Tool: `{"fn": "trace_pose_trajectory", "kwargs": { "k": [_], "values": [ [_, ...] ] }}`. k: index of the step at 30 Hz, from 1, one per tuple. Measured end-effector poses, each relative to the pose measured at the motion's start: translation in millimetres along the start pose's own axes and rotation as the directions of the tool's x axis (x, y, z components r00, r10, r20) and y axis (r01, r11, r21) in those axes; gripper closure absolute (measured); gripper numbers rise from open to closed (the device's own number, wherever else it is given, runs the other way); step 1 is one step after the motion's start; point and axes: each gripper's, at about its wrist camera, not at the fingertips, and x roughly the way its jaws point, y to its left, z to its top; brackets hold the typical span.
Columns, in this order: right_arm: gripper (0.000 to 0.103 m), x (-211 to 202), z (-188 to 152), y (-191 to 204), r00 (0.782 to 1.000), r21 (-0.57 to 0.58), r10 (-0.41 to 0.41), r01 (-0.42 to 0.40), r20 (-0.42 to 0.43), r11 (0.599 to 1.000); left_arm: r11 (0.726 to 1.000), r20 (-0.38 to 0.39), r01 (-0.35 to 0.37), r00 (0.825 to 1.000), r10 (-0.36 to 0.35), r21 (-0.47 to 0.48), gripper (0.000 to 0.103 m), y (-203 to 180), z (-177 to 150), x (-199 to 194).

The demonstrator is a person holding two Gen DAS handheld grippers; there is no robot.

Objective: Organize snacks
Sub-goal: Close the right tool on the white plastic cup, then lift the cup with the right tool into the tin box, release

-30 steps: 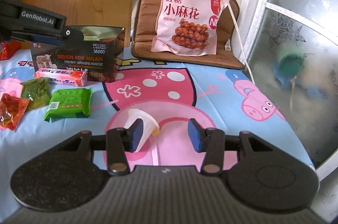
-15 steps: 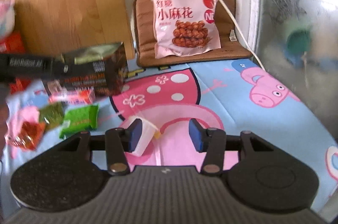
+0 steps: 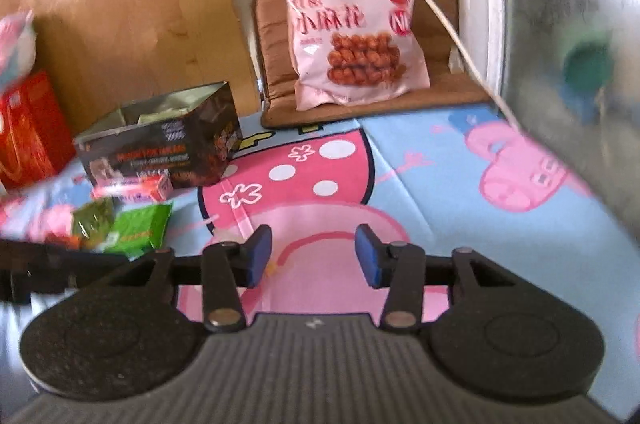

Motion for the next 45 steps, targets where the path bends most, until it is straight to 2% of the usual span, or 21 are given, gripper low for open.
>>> {"fn": "trace_pose_trajectory", "kwargs": {
  "k": [2,5,9,12,15,19,24,27,30,32,34,35,37,40,41,43,45],
  "values": [
    [0.062,3,-2,-7,0.994,0.03,0.101,-0.1,-0.029,0.994,0.999,-0.001,-0.002,1.0,0.002,-0.033,0.056,4,7,2],
    [0.061,-2,-13,-1,0.974,-0.067,0.219,-0.223,-0.056,0.973,0.999,-0.01,0.001,1.0,-0.001,-0.036,0.056,2,19,11],
    [0.061,6,-27,21,0.972,-0.211,0.216,-0.23,-0.088,0.95,0.998,-0.086,-0.036,0.996,0.039,0.043,0.056,-21,26,50],
    [0.06,26,-26,21,0.969,-0.204,0.215,-0.236,-0.123,0.95,0.995,-0.147,-0.081,0.985,0.088,0.058,0.059,-25,23,82],
    [0.064,33,-28,22,0.973,-0.205,0.216,-0.228,-0.081,0.952,0.998,-0.121,-0.056,0.991,0.054,-0.006,0.069,-15,22,77],
    [0.068,35,-26,17,0.96,-0.166,0.272,-0.279,-0.064,0.946,0.996,-0.074,-0.09,0.993,0.092,0.026,0.069,-20,23,59],
    [0.067,30,-11,39,0.956,-0.236,0.292,-0.278,0.023,0.931,0.991,0.052,-0.122,0.991,0.12,0.058,0.069,-22,43,21],
    [0.067,32,13,57,0.944,-0.283,0.324,-0.294,0.065,0.913,0.989,0.116,-0.141,0.984,0.135,0.043,0.069,-10,67,1],
    [0.067,42,39,78,0.933,-0.324,0.347,-0.3,0.097,0.897,0.983,0.176,-0.185,0.968,0.179,0.017,0.07,4,98,-12],
    [0.065,57,59,94,0.926,-0.347,0.356,-0.296,0.122,0.89,0.975,0.194,-0.221,0.957,0.216,0.006,0.064,19,118,-9],
    [0.061,78,75,104,0.93,-0.348,0.342,-0.28,0.133,0.895,0.962,0.176,-0.27,0.946,0.272,-0.036,0.062,34,127,-2],
    [0.061,87,79,105,0.938,-0.348,0.316,-0.251,0.143,0.903,0.962,0.179,-0.263,0.945,0.273,-0.079,0.063,43,126,-4],
    [0.06,97,78,101,0.961,-0.315,0.236,-0.182,0.142,0.931,0.976,0.224,-0.189,0.952,0.209,-0.107,0.063,55,114,-17],
    [0.06,75,54,70,0.942,-0.23,0.298,-0.258,0.157,0.938,0.978,0.273,-0.164,0.942,0.193,-0.128,0.063,59,83,-31],
    [0.06,64,42,60,0.946,-0.196,0.277,-0.243,0.17,0.95,0.981,0.263,-0.145,0.949,0.175,-0.129,0.063,55,74,-27],
    [0.06,44,13,35,0.962,-0.095,0.174,-0.157,0.209,0.983,0.989,0.193,-0.136,0.97,0.145,-0.059,0.062,37,62,-7],
    [0.059,30,-12,21,0.975,-0.006,-0.013,0.015,0.221,1.0,0.983,0.212,-0.183,0.962,0.173,0.03,0.062,17,43,6]
  ]
}}
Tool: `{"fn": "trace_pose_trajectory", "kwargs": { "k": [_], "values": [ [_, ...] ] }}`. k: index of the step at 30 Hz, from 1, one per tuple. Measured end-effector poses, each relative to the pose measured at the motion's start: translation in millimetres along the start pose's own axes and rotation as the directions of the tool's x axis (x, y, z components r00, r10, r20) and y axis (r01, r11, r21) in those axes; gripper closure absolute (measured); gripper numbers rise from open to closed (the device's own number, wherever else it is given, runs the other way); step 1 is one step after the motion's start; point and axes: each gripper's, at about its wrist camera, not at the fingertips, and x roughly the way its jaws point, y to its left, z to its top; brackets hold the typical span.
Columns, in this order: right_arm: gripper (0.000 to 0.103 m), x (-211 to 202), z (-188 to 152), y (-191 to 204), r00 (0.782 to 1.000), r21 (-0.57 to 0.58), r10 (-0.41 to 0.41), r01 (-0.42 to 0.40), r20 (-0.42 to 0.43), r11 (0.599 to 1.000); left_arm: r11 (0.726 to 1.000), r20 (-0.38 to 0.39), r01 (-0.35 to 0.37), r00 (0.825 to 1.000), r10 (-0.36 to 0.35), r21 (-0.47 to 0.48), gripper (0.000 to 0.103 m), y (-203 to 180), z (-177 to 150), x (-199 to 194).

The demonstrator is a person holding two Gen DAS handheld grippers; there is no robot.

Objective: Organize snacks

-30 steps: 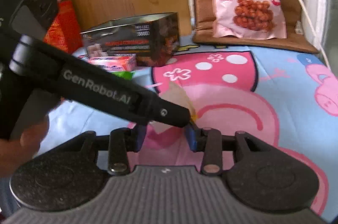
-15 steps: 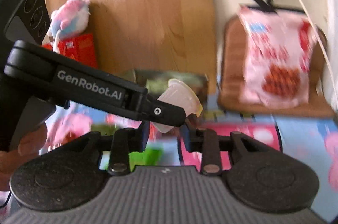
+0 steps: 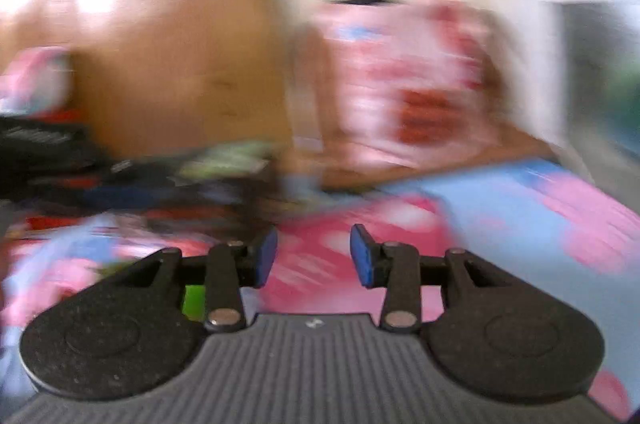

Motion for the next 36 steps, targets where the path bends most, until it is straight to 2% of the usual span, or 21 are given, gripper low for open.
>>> {"fn": "trace_pose_trajectory", "kwargs": {
  "k": [1,3,4,5,6,8,9,10,12,14,17,22,28,36],
  "values": [
    [0.059,-2,-6,-6,0.998,0.027,-0.062,0.062,-0.024,0.998,0.999,0.03,0.008,1.0,-0.009,0.037,0.061,-7,-10,0],
    [0.056,-2,-16,-19,0.99,0.052,-0.136,0.138,-0.043,0.989,0.999,0.049,0.03,0.998,-0.031,0.03,0.061,-8,-24,0],
    [0.056,0,-18,-25,0.977,0.082,-0.207,0.211,-0.054,0.974,0.999,0.05,0.022,0.998,-0.023,0.023,0.061,-8,-30,-4],
    [0.055,-1,-19,-38,0.971,0.166,-0.229,0.236,-0.063,0.957,0.999,0.049,-0.001,0.999,-0.001,0.043,0.061,-9,-33,-8],
    [0.055,-4,-21,-49,0.969,0.245,-0.239,0.246,-0.057,0.938,0.998,0.06,0.011,0.998,-0.015,0.066,0.06,-10,-34,-13],
    [0.055,-1,-21,-59,0.946,0.309,-0.313,0.324,-0.085,0.894,0.997,0.07,0.026,0.997,-0.031,0.072,0.057,-5,-36,-21],
    [0.055,0,-20,-55,0.936,0.302,-0.341,0.352,-0.088,0.886,0.998,0.054,0.041,0.998,-0.044,0.055,0.057,-2,-34,-19],
    [0.055,2,-18,-46,0.916,0.262,-0.388,0.4,-0.099,0.878,0.998,0.048,0.051,0.997,-0.052,0.032,0.057,4,-33,-20],
    [0.053,7,-15,-33,0.898,0.198,-0.425,0.44,-0.115,0.876,1.0,0.053,-0.005,0.999,0.004,0.016,0.057,9,-30,-16],
    [0.051,9,-15,-32,0.897,0.194,-0.424,0.441,-0.121,0.877,0.999,0.057,-0.048,0.997,0.048,0.002,0.057,14,-29,-15],
    [0.049,9,-15,-29,0.896,0.176,-0.426,0.443,-0.126,0.879,0.998,0.07,-0.067,0.995,0.067,-0.002,0.057,15,-29,-16],
    [0.044,-9,-24,-24,0.926,0.188,-0.359,0.375,-0.114,0.908,0.995,0.081,-0.104,0.991,0.104,0.001,0.057,16,-28,-20],
    [0.038,-25,-38,16,0.949,0.01,-0.283,0.287,-0.137,0.958,0.989,0.054,-0.142,0.989,0.14,0.032,0.057,13,-31,-14],
    [0.038,-25,-37,16,0.946,0.01,-0.294,0.298,-0.139,0.955,0.99,0.085,-0.138,0.987,0.135,0.034,0.057,13,-28,-23]
  ]
}}
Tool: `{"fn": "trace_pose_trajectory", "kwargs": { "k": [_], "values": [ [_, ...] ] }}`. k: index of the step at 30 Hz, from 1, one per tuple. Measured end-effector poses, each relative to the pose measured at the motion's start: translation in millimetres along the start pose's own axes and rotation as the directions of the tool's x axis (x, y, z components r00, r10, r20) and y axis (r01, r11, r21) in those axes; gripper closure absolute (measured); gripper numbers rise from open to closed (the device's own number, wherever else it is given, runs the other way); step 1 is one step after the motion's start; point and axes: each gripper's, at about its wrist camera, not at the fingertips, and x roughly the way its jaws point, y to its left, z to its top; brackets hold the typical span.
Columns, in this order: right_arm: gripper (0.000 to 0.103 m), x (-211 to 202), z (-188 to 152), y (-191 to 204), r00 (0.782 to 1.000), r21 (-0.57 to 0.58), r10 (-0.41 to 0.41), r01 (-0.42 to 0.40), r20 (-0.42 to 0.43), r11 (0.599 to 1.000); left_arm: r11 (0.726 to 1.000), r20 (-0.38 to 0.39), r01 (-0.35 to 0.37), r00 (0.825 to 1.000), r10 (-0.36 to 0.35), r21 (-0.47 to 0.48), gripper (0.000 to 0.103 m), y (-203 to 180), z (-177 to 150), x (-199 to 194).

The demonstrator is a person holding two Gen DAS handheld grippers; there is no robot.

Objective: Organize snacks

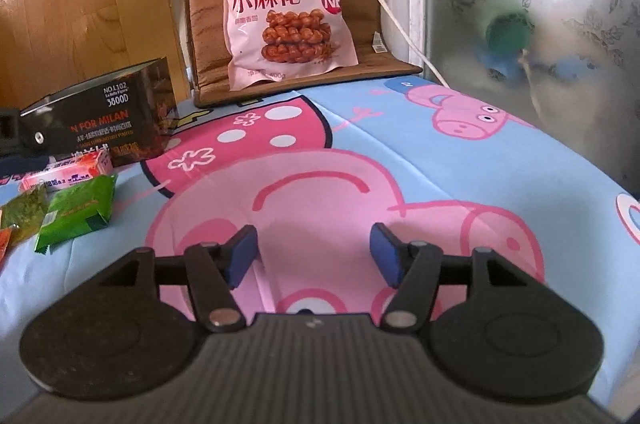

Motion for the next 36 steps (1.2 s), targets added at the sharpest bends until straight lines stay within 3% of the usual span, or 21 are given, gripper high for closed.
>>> {"fn": "trace_pose_trajectory", "kwargs": {
  "k": [36],
  "values": [
    [0.036,-0.7,-1.7,1.1,1.0,0.009,0.004,-0.004,0.001,1.0,1.0,-0.019,-0.014,1.0,0.014,0.009,0.051,2.2,0.3,2.9]
  ]
}}
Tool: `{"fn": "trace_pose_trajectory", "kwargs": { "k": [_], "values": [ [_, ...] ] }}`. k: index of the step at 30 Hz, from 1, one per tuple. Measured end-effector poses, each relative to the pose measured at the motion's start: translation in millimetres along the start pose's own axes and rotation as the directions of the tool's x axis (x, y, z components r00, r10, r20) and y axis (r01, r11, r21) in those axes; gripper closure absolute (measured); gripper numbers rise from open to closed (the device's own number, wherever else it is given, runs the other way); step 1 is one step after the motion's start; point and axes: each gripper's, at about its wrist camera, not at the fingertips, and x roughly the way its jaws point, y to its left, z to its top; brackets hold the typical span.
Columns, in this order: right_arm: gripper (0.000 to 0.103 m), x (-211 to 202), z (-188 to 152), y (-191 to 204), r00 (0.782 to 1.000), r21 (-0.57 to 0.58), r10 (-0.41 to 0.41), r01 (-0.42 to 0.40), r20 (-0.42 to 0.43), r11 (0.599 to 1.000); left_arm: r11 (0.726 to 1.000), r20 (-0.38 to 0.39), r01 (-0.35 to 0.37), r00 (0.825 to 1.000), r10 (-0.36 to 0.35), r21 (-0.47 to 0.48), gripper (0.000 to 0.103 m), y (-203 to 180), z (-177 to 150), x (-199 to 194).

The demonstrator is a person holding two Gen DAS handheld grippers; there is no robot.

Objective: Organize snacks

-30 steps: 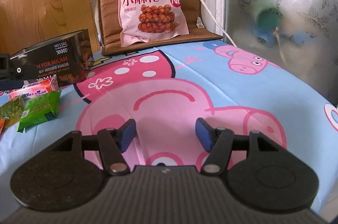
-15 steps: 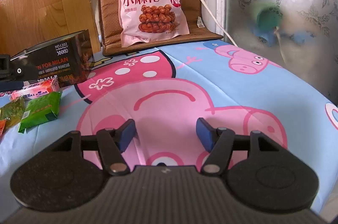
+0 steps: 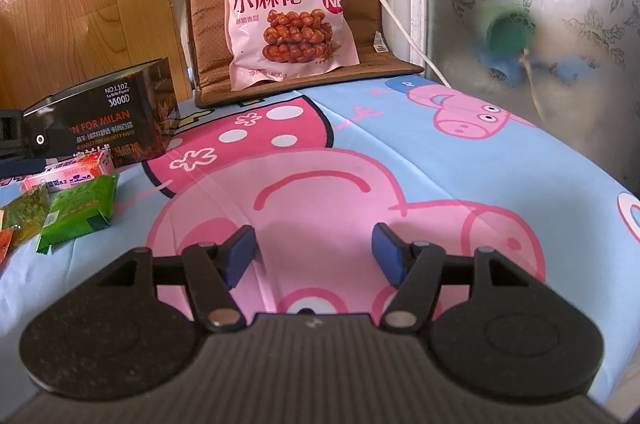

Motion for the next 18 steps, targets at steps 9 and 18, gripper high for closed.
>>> {"fn": "trace_pose_trajectory", "kwargs": {
  "k": [9,18],
  "values": [
    [0.036,-0.1,0.1,1.4,1.0,-0.001,-0.002,0.002,-0.001,1.0,1.0,0.003,0.0,1.0,0.0,-0.001,0.051,-0.4,-0.1,-0.6],
    [0.035,-0.5,-0.2,1.0,1.0,0.001,-0.003,0.003,-0.001,1.0,1.0,0.005,-0.002,1.0,0.002,0.001,0.051,-0.3,-0.7,-0.2]
  ]
}}
